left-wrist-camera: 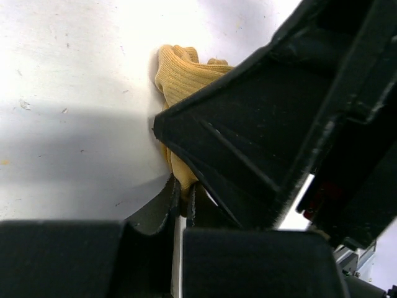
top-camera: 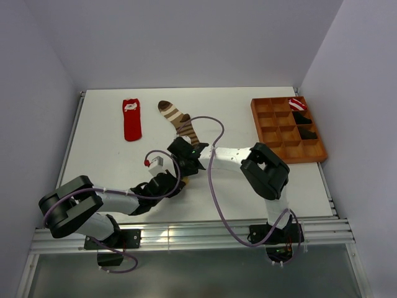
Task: Roll the socks
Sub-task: Roll the sock at the center of the board, then pick up the sock at the center of the board.
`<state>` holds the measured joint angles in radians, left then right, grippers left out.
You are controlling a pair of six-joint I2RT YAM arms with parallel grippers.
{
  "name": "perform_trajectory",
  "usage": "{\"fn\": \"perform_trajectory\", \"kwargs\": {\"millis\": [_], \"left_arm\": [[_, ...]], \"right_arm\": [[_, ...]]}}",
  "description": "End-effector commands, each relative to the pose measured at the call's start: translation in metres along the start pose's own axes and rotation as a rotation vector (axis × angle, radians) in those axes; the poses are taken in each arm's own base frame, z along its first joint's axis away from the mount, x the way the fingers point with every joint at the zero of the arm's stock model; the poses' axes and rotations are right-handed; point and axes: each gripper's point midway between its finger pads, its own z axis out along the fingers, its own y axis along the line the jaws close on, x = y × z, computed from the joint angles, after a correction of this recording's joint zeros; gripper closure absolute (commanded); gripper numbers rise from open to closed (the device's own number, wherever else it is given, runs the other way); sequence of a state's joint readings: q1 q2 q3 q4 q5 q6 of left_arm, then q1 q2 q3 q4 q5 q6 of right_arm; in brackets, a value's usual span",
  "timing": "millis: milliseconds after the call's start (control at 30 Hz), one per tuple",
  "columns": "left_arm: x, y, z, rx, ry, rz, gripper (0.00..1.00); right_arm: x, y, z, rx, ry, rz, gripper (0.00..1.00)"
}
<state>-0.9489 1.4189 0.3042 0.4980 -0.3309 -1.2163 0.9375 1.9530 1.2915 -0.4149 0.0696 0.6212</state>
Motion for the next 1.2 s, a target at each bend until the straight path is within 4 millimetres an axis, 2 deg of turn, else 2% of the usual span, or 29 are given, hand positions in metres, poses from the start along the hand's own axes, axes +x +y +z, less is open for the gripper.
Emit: {"fn": "perform_trajectory", "kwargs": {"millis": [0, 33, 100, 133, 200, 233, 300, 333, 400, 500, 567, 600, 633, 700, 733, 767, 800, 833, 867, 900, 933, 967, 1000, 1033, 1067, 1100, 1133, 1167], "left_arm": [[0.012, 0.035, -0.003, -0.098, 0.048, 0.035, 1.0], [0.012, 0.035, -0.003, -0.099, 0.046, 0.034, 1.0], [0.011, 0.036, -0.002, -0.099, 0.048, 0.032, 1.0], [0.011, 0.036, -0.002, -0.098, 0.047, 0.033, 0.99], [0.011, 0.036, -0.002, -0.099, 0.044, 0.035, 0.99], [0.01, 0.036, -0.003, -0.099, 0.045, 0.037, 0.97], [0.007, 0.033, -0.004, -0.093, 0.036, 0.038, 0.9], [0.006, 0.032, -0.004, -0.091, 0.034, 0.043, 0.8], [0.001, 0.027, -0.007, -0.09, 0.02, 0.048, 0.69], [-0.009, 0.018, -0.012, -0.091, -0.002, 0.069, 0.42], [-0.021, 0.0, -0.018, -0.054, -0.026, 0.078, 0.33], [-0.024, 0.004, -0.021, -0.078, -0.029, 0.094, 0.27], [-0.035, -0.012, -0.024, -0.048, -0.053, 0.097, 0.25], [-0.044, -0.015, -0.031, -0.067, -0.064, 0.124, 0.22], [-0.059, -0.03, -0.037, -0.041, -0.097, 0.13, 0.21], [-0.065, -0.034, -0.04, -0.039, -0.107, 0.134, 0.2], [-0.069, -0.031, -0.044, -0.059, -0.098, 0.169, 0.18], [-0.087, -0.047, -0.05, -0.03, -0.127, 0.153, 0.18], [-0.096, -0.05, -0.053, -0.031, -0.137, 0.154, 0.17], [-0.1, -0.045, -0.056, -0.059, -0.126, 0.182, 0.16], [-0.122, -0.055, -0.062, -0.045, -0.154, 0.164, 0.16], [-0.131, -0.056, -0.065, -0.054, -0.16, 0.17, 0.15], [-0.141, -0.056, -0.068, -0.065, -0.167, 0.199, 0.13], [-0.162, -0.057, -0.075, -0.089, -0.191, 0.193, 0.12], [-0.17, -0.059, -0.078, -0.088, -0.183, 0.201, 0.11], [-0.18, -0.06, -0.082, -0.099, -0.194, 0.23, 0.09], [-0.201, -0.061, -0.087, -0.118, -0.217, 0.224, 0.07], [-0.209, -0.062, -0.09, -0.115, -0.215, 0.232, 0.06]], "right_arm": [[0.046, -0.014, 0.014, 0.134, 0.127, -0.107, 0.5], [0.045, -0.013, 0.015, 0.142, 0.129, -0.119, 0.53], [0.056, -0.016, 0.02, 0.164, 0.169, -0.137, 0.58], [0.059, -0.017, 0.022, 0.165, 0.182, -0.143, 0.67], [0.062, -0.018, 0.023, 0.166, 0.191, -0.149, 0.77], [0.062, -0.022, 0.024, 0.181, 0.187, -0.148, 0.88], [0.061, -0.03, 0.023, 0.2, 0.187, -0.135, 0.98], [0.056, -0.032, 0.02, 0.199, 0.17, -0.125, 1.0], [0.05, -0.042, 0.016, 0.212, 0.152, -0.102, 1.0], [0.03, -0.06, 0.005, 0.229, 0.102, -0.055, 1.0], [0.012, -0.072, -0.007, 0.227, 0.065, -0.011, 1.0], [0.006, -0.078, -0.011, 0.228, 0.052, 0.004, 1.0], [-0.005, -0.08, -0.022, 0.213, 0.02, 0.018, 1.0], [-0.022, -0.095, -0.033, 0.214, -0.021, 0.067, 1.0], [-0.033, -0.097, -0.044, 0.199, -0.055, 0.08, 1.0], [-0.042, -0.11, -0.051, 0.214, -0.069, 0.111, 1.0], [-0.049, -0.116, -0.058, 0.216, -0.088, 0.121, 1.0], [-0.061, -0.12, -0.071, 0.212, -0.125, 0.139, 1.0], [-0.067, -0.136, -0.08, 0.235, -0.138, 0.169, 1.0], [-0.08, -0.14, -0.096, 0.227, -0.184, 0.184, 1.0], [-0.085, -0.147, -0.106, 0.238, -0.199, 0.2, 1.0], [-0.099, -0.162, -0.119, 0.254, -0.236, 0.241, 1.0], [-0.108, -0.17, -0.136, 0.255, -0.277, 0.256, 1.0], [-0.115, -0.178, -0.147, 0.264, -0.301, 0.27, 1.0], [-0.124, -0.186, -0.162, 0.275, -0.325, 0.286, 1.0], [-0.133, -0.206, -0.179, 0.299, -0.365, 0.328, 1.0], [-0.138, -0.217, -0.189, 0.309, -0.387, 0.349, 1.0], [-0.147, -0.226, -0.203, 0.315, -0.416, 0.374, 1.0]]}}
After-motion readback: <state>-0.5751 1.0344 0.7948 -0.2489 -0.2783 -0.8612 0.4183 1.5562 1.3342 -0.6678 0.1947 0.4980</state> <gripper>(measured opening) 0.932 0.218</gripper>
